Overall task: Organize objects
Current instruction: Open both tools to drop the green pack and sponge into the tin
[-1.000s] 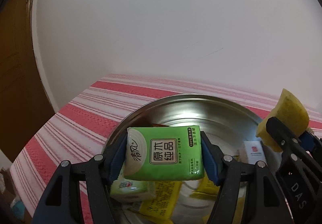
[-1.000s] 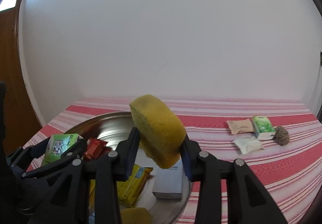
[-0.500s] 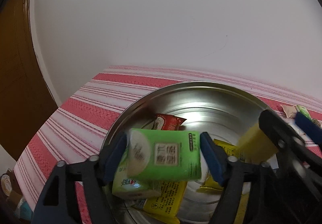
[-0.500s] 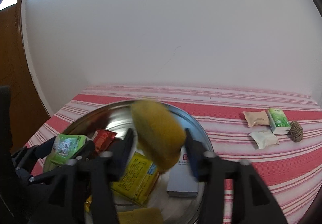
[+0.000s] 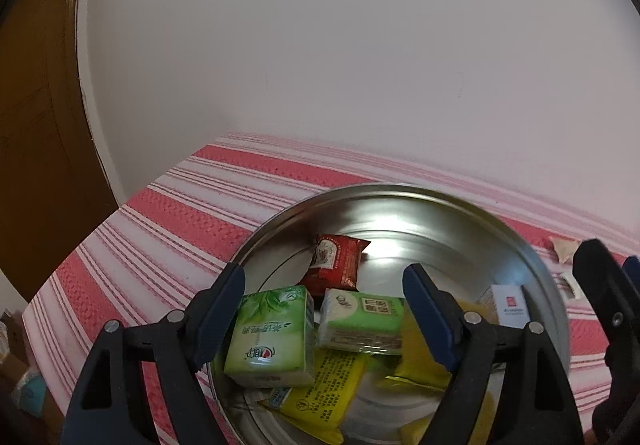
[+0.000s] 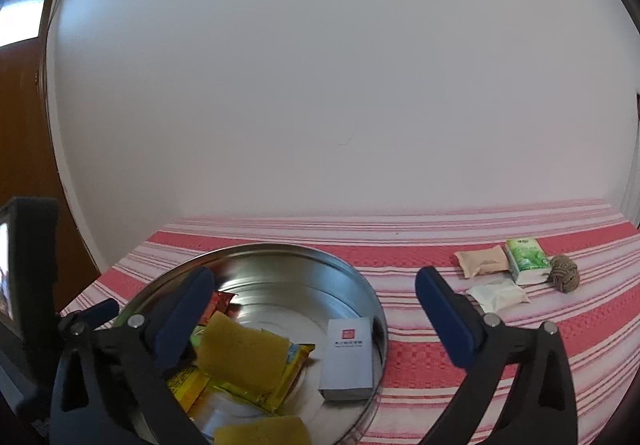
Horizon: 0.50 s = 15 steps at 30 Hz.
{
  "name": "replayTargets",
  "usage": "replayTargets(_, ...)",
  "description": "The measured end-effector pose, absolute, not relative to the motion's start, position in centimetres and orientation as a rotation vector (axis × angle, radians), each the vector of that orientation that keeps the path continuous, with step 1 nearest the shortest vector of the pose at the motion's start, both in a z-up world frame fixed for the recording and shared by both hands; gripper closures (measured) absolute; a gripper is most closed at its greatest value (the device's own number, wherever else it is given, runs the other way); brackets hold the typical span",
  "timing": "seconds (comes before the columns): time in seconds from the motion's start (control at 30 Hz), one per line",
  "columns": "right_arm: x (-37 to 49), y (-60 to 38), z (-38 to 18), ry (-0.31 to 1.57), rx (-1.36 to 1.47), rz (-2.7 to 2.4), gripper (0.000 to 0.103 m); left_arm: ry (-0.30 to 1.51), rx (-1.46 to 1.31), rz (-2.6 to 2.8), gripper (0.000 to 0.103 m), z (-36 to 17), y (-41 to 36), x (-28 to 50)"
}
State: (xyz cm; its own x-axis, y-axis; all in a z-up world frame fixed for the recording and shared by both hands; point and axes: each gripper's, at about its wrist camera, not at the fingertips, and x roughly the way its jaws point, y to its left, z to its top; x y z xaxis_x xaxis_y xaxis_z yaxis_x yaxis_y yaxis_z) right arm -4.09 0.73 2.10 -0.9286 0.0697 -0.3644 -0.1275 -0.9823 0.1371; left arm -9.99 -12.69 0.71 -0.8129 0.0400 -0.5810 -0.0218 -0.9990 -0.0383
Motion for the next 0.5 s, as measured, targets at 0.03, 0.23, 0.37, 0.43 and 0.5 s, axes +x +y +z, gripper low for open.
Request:
replayTargets(0.03, -4.0, 0.9, 2.1, 0.25, -0.553, 2.977, 0.0, -0.052, -0.943, 2.961, 0.02, 0.8, -12.6, -9.9)
replayTargets(0.23, -3.6, 2.2, 2.0, 0.292, -0.543, 2.952, 0.0, -0.047, -0.936, 2.951, 0.02, 0.9, -12.1, -9.6)
replayTargets(0.37, -3.5, 2.7, 1.9, 0.295, -0.525, 2.929, 0.0, -0.021, -0.926, 2.941, 0.02, 0.9, -11.1, -9.3)
replayTargets(0.43, -3.4, 3.1, 1.8, 0.302, -0.526, 2.919, 0.0, -0.004, -0.922, 2.937, 0.02, 0.8, -10.5, -9.1)
replayTargets(0.5, -3.2, 3.6, 1.8, 0.307, -0.523, 2.905, 0.0, 0.007, -0.92, 2.927, 0.02, 0.8, -10.0, -8.9)
